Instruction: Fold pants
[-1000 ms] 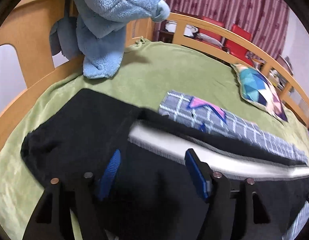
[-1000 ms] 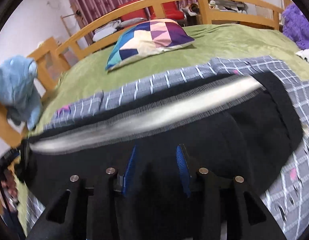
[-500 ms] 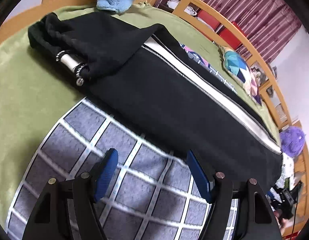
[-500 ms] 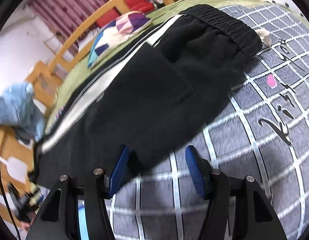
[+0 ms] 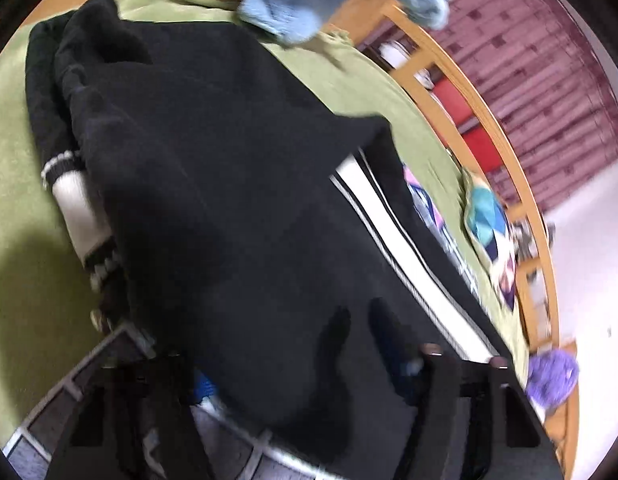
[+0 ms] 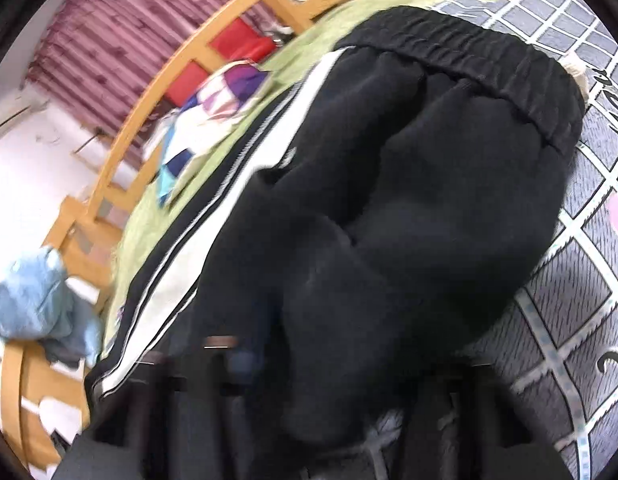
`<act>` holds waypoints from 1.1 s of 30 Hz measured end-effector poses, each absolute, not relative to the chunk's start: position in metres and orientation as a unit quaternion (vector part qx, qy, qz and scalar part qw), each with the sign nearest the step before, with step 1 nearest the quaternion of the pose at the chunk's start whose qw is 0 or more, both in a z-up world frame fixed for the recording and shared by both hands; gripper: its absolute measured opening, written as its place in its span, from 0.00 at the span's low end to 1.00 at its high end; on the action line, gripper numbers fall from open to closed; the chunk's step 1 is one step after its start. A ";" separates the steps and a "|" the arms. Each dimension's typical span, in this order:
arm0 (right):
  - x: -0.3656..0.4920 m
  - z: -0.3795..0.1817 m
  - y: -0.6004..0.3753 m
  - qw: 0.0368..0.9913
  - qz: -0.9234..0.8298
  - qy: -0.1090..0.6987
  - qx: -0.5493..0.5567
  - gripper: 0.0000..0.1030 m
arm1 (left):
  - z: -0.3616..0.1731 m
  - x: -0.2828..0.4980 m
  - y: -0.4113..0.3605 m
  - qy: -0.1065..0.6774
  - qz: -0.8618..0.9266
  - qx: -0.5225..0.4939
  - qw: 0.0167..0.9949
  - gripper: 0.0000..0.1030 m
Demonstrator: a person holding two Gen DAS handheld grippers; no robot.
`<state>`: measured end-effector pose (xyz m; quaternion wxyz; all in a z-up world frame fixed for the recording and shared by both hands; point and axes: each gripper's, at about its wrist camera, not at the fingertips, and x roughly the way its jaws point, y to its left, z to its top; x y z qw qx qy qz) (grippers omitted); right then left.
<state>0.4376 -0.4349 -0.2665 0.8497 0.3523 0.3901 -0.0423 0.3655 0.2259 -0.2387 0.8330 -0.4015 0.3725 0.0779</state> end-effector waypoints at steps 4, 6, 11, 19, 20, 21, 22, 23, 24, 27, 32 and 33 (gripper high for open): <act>0.422 -0.229 -0.433 0.877 -0.031 0.357 0.320 0.12 | -0.218 0.371 0.226 0.376 0.071 -0.373 0.846 0.13; 0.410 -0.208 -0.431 0.887 -0.025 0.344 0.306 0.12 | -0.195 0.357 0.222 0.364 0.062 -0.351 0.860 0.12; 0.357 -0.159 -0.438 0.901 -0.036 0.333 0.274 0.12 | -0.148 0.310 0.199 0.354 0.032 -0.318 0.879 0.12; 0.190 -0.146 -0.495 0.895 -0.067 0.365 0.247 0.12 | -0.160 0.176 0.156 0.407 -0.025 -0.251 0.878 0.12; 0.169 -0.152 -0.501 0.893 -0.069 0.372 0.245 0.12 | -0.172 0.163 0.151 0.425 -0.027 -0.248 0.870 0.12; 0.151 -0.163 -0.503 0.888 -0.074 0.385 0.242 0.12 | -0.180 0.158 0.148 0.435 -0.028 -0.243 0.867 0.13; 0.142 -0.171 -0.506 0.884 -0.077 0.393 0.242 0.14 | -0.190 0.152 0.146 0.444 -0.023 -0.237 0.864 0.13; 0.131 -0.184 -0.508 0.876 -0.076 0.408 0.244 0.16 | -0.197 0.150 0.148 0.453 -0.019 -0.233 0.860 0.13; 0.124 -0.198 -0.509 0.867 -0.075 0.425 0.249 0.16 | -0.202 0.147 0.149 0.458 -0.020 -0.234 0.857 0.15; 0.106 -0.230 -0.511 0.841 -0.096 0.463 0.261 0.29 | -0.198 0.132 0.154 0.459 -0.006 -0.218 0.861 0.29; 0.057 -0.227 -0.498 0.868 -0.128 0.422 0.227 0.41 | -0.170 0.088 0.161 0.422 0.029 -0.127 0.897 0.47; 0.051 -0.225 -0.496 0.871 -0.131 0.417 0.222 0.41 | -0.165 0.083 0.164 0.414 0.043 -0.114 0.902 0.48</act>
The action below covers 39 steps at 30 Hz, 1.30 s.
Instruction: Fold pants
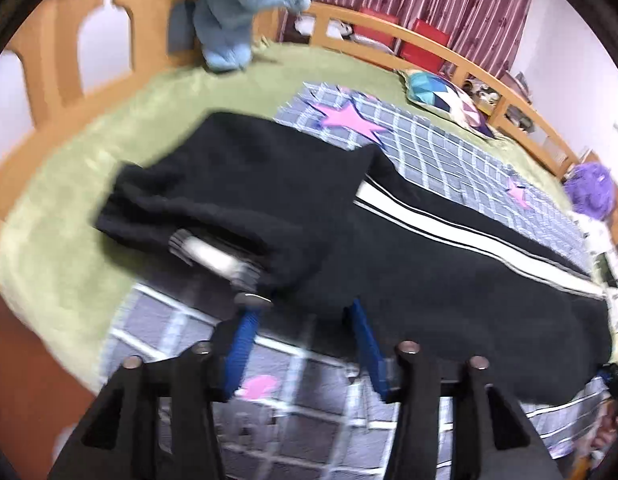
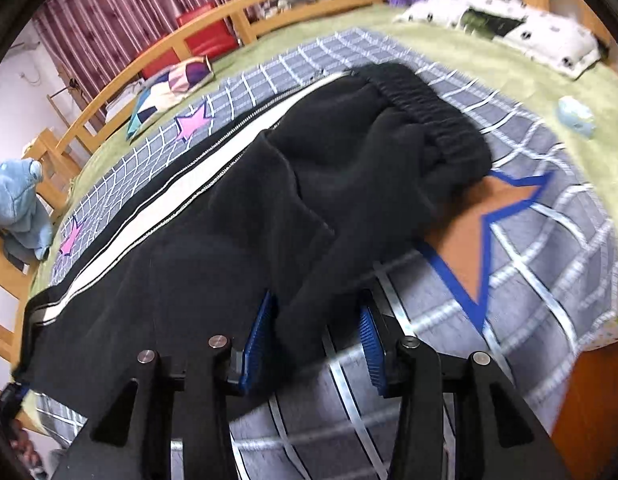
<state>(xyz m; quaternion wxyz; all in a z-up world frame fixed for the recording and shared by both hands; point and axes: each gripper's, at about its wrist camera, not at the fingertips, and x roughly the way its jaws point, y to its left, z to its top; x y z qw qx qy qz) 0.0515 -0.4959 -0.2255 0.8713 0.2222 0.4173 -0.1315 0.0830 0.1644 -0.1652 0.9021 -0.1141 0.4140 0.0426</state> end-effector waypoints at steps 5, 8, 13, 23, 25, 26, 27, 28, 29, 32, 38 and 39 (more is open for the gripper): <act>0.034 -0.211 -0.481 0.880 -0.135 0.399 0.218 0.41 | -0.144 0.087 0.175 0.384 0.058 -0.087 0.917 0.49; 0.033 -0.202 -0.474 0.883 -0.127 0.395 0.217 0.41 | -0.145 0.096 0.171 0.393 0.035 -0.072 0.916 0.63; 0.047 -0.202 -0.455 0.882 -0.137 0.401 0.208 0.41 | -0.166 0.114 0.152 0.403 0.050 -0.011 0.914 0.63; 0.044 -0.197 -0.441 0.871 -0.173 0.411 0.205 0.41 | -0.143 0.175 0.216 0.353 0.068 -0.060 0.931 0.12; 0.042 -0.196 -0.438 0.871 -0.175 0.407 0.212 0.41 | -0.136 0.200 0.231 0.345 0.079 -0.066 0.933 0.12; 0.043 -0.195 -0.436 0.870 -0.177 0.408 0.210 0.41 | -0.132 0.212 0.238 0.343 0.084 -0.068 0.933 0.12; 0.043 -0.194 -0.434 0.870 -0.180 0.411 0.206 0.41 | -0.128 0.226 0.246 0.341 0.083 -0.078 0.933 0.12; 0.044 -0.194 -0.432 0.869 -0.183 0.415 0.200 0.41 | -0.125 0.236 0.251 0.342 0.082 -0.086 0.932 0.12; 0.043 -0.193 -0.430 0.868 -0.184 0.419 0.195 0.41 | -0.124 0.248 0.257 0.345 0.080 -0.092 0.931 0.12; 0.040 -0.191 -0.424 0.869 -0.190 0.423 0.174 0.42 | -0.128 0.273 0.264 0.375 0.086 -0.098 0.918 0.16; 0.031 -0.189 -0.421 0.876 -0.211 0.413 0.130 0.43 | -0.128 0.266 0.250 0.377 0.144 -0.055 0.913 0.71; 0.031 -0.188 -0.424 0.877 -0.211 0.413 0.127 0.43 | -0.126 0.258 0.244 0.369 0.140 -0.049 0.917 0.71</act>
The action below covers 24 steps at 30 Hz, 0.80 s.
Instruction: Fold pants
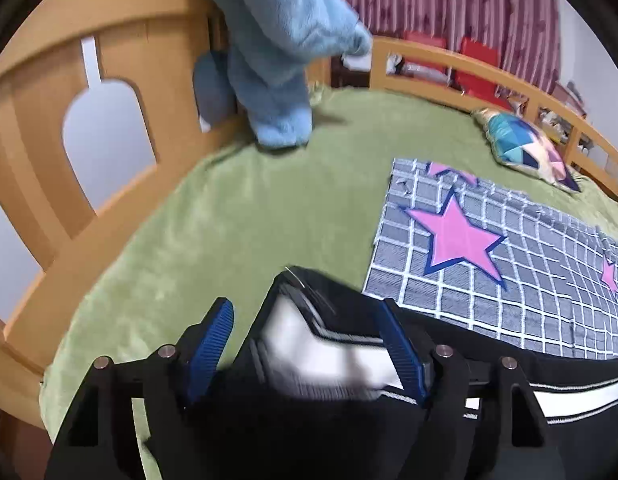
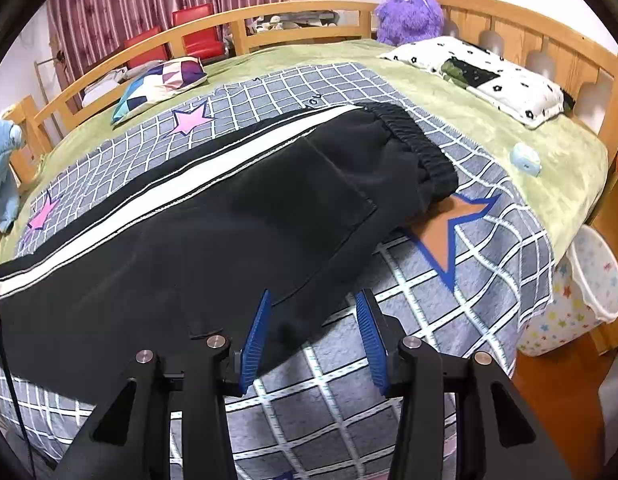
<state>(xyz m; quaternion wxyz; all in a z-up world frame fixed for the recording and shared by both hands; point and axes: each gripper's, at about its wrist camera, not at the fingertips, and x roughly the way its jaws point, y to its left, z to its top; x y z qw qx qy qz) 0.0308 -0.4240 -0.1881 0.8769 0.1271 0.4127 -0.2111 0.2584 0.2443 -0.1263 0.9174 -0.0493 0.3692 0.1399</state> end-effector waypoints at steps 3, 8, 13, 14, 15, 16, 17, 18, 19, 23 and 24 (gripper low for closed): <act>0.029 -0.188 -0.436 0.880 -0.205 0.410 0.127 0.43 | -0.123 0.245 0.233 0.379 0.122 -0.051 0.916 0.71; 0.028 -0.192 -0.479 0.876 -0.213 0.387 0.192 0.51 | -0.116 0.211 0.192 0.367 0.076 -0.031 0.927 0.71; 0.049 -0.214 -0.527 0.863 -0.167 0.382 0.284 0.56 | -0.113 0.181 0.147 0.358 0.059 -0.017 0.932 0.71; 0.053 -0.217 -0.532 0.864 -0.158 0.377 0.294 0.60 | -0.114 0.173 0.136 0.361 0.051 -0.022 0.931 0.71; 0.058 -0.221 -0.540 0.865 -0.146 0.367 0.308 0.62 | -0.116 0.168 0.130 0.364 0.044 -0.028 0.930 0.71; 0.065 -0.225 -0.547 0.864 -0.142 0.359 0.322 0.65 | -0.117 0.164 0.124 0.368 0.035 -0.035 0.929 0.71; 0.070 -0.229 -0.552 0.863 -0.141 0.354 0.332 0.67 | -0.121 0.158 0.117 0.374 0.026 -0.049 0.926 0.71; 0.076 -0.233 -0.557 0.860 -0.139 0.349 0.346 0.68 | -0.124 0.155 0.114 0.378 0.020 -0.062 0.923 0.71; 0.083 -0.238 -0.563 0.856 -0.134 0.345 0.361 0.70 | -0.128 0.150 0.110 0.385 0.011 -0.080 0.919 0.71; 0.110 -0.245 -0.579 0.842 -0.154 0.332 0.396 0.26 | -0.140 0.141 0.101 0.402 -0.005 -0.110 0.909 0.71; 0.115 -0.239 -0.581 0.846 -0.166 0.337 0.377 0.17 | -0.142 0.139 0.099 0.405 0.001 -0.107 0.908 0.71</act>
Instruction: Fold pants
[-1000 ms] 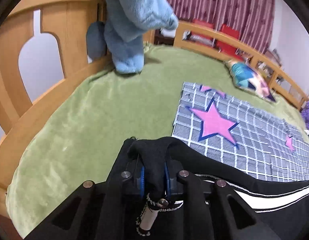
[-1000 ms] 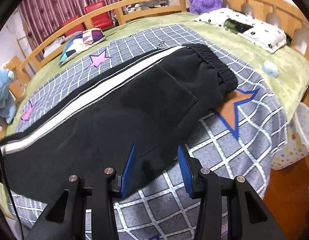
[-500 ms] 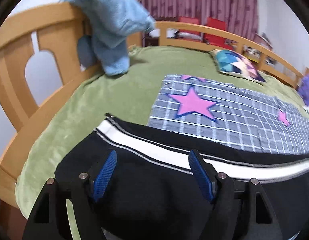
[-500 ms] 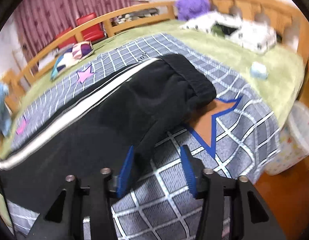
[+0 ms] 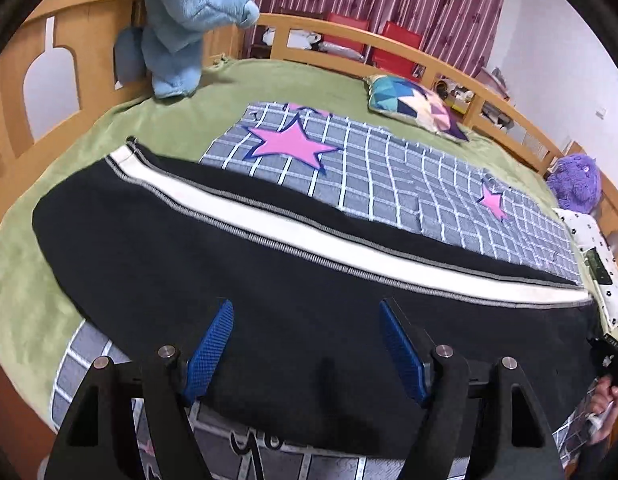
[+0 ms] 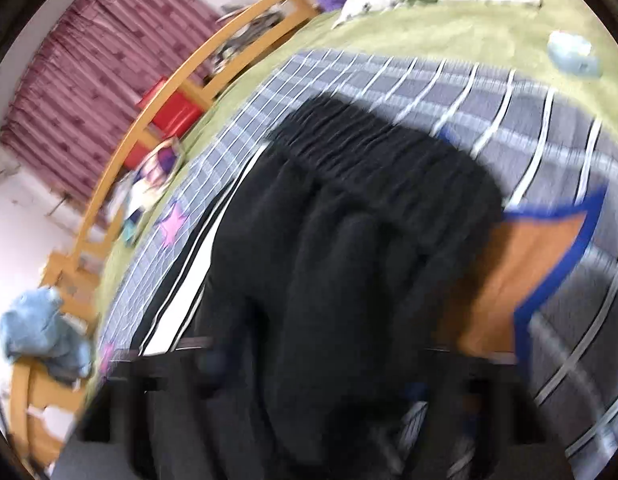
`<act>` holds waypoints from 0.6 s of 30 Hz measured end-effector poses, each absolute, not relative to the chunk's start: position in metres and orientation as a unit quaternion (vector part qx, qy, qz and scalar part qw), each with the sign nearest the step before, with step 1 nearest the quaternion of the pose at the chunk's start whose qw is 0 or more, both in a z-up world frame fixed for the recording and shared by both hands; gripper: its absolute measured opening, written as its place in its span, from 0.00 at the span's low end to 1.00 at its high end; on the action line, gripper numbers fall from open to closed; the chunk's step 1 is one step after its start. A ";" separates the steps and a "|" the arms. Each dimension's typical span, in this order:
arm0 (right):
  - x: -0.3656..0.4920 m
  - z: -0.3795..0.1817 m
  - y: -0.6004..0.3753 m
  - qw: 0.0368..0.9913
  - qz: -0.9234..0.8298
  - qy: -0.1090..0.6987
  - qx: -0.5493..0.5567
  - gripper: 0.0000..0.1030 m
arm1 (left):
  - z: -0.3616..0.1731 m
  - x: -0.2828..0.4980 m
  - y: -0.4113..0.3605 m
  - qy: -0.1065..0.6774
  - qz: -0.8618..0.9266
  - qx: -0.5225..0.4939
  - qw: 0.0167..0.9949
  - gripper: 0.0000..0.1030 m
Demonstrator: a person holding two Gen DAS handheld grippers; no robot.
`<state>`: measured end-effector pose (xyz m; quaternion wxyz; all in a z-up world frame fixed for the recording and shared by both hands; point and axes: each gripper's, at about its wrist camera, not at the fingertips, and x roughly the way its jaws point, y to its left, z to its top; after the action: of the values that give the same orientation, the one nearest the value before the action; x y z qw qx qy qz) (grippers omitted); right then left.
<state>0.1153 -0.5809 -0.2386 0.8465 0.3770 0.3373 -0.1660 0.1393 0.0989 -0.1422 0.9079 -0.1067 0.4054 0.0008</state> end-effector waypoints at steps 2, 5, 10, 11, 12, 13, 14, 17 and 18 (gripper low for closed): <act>0.121 -0.205 -0.582 0.883 -0.114 0.317 0.326 0.15 | -0.144 0.138 0.095 0.409 0.003 -0.102 0.907 0.70; 0.104 -0.161 -0.577 0.927 -0.082 0.249 0.269 0.17 | -0.145 0.133 0.095 0.408 0.007 -0.106 0.907 0.70; 0.130 -0.224 -0.587 0.874 -0.142 0.390 0.251 0.36 | -0.150 0.131 0.105 0.420 0.010 -0.112 0.901 0.70; 0.129 -0.239 -0.589 0.859 -0.147 0.415 0.260 0.39 | -0.150 0.130 0.107 0.422 0.013 -0.108 0.900 0.70; 0.123 -0.245 -0.590 0.859 -0.147 0.414 0.263 0.40 | -0.150 0.128 0.112 0.422 0.016 -0.105 0.901 0.70; 0.114 -0.245 -0.589 0.863 -0.149 0.406 0.262 0.45 | -0.150 0.127 0.117 0.421 0.019 -0.104 0.901 0.70; 0.105 -0.241 -0.588 0.867 -0.157 0.397 0.255 0.51 | -0.150 0.125 0.124 0.420 0.023 -0.105 0.901 0.70; 0.084 -0.225 -0.578 0.872 -0.189 0.390 0.227 0.52 | -0.151 0.117 0.153 0.416 0.024 -0.129 0.900 0.70; 0.078 -0.221 -0.572 0.873 -0.190 0.389 0.225 0.52 | -0.152 0.112 0.169 0.413 0.031 -0.139 0.899 0.70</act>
<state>0.0782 -0.5717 -0.2207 0.8729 0.2247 0.3889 -0.1903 0.1124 0.1685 -0.1517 0.8994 -0.1389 0.4133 0.0312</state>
